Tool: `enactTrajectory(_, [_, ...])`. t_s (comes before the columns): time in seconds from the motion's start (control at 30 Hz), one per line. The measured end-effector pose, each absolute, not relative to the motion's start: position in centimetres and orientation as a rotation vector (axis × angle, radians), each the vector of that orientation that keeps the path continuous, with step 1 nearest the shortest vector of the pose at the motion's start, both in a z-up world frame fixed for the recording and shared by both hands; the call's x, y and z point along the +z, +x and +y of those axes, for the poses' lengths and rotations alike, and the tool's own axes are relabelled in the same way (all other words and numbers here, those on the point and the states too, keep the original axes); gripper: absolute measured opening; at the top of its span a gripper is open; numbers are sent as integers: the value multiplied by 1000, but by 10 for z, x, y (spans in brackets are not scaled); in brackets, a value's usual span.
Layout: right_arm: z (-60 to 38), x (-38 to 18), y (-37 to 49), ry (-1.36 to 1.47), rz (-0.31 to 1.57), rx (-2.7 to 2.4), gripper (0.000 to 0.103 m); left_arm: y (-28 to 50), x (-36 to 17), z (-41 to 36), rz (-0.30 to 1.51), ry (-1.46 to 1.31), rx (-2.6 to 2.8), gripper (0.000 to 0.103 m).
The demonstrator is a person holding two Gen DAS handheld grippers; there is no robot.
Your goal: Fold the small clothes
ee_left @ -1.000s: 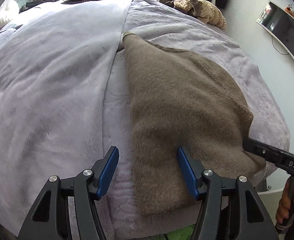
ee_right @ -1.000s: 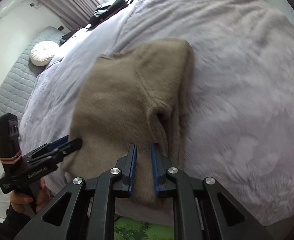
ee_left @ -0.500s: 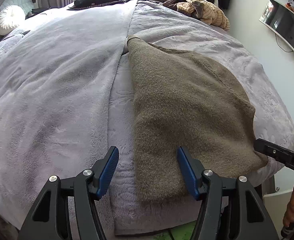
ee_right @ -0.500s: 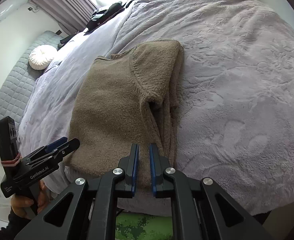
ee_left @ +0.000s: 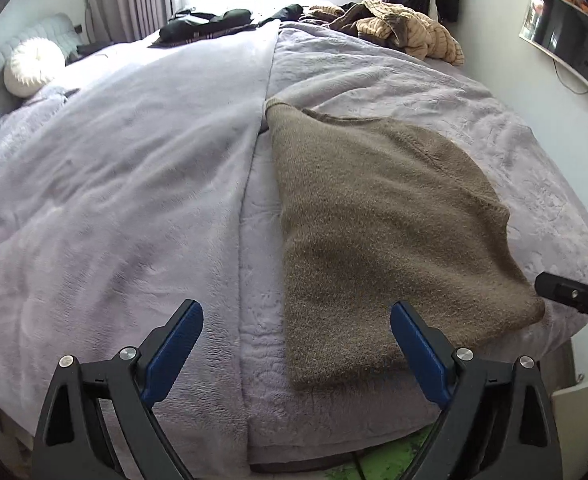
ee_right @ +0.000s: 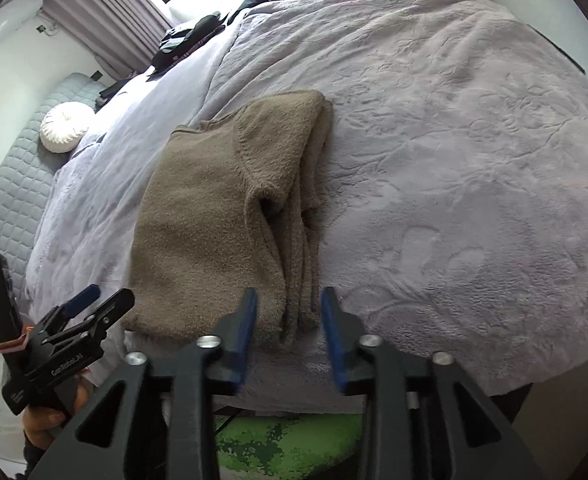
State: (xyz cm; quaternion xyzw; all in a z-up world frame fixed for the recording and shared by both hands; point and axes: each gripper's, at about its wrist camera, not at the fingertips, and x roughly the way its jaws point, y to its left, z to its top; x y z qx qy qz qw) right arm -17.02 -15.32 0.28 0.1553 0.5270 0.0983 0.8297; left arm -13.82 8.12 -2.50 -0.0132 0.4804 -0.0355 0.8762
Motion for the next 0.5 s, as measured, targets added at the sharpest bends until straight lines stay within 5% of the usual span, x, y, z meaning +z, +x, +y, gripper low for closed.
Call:
enactTrajectory(0.17, [-140,17,-165,274,1098,186,83,-139,-13,80,968,-5,-22,97])
enactTrajectory(0.2, [-135,20,-163,257,1091,178,84,-139,-10,80,959,-2,-15,103])
enactTrajectory(0.5, [-103,22,-154,140,1103,87,84,-131,-4,81,973,-40,2,103])
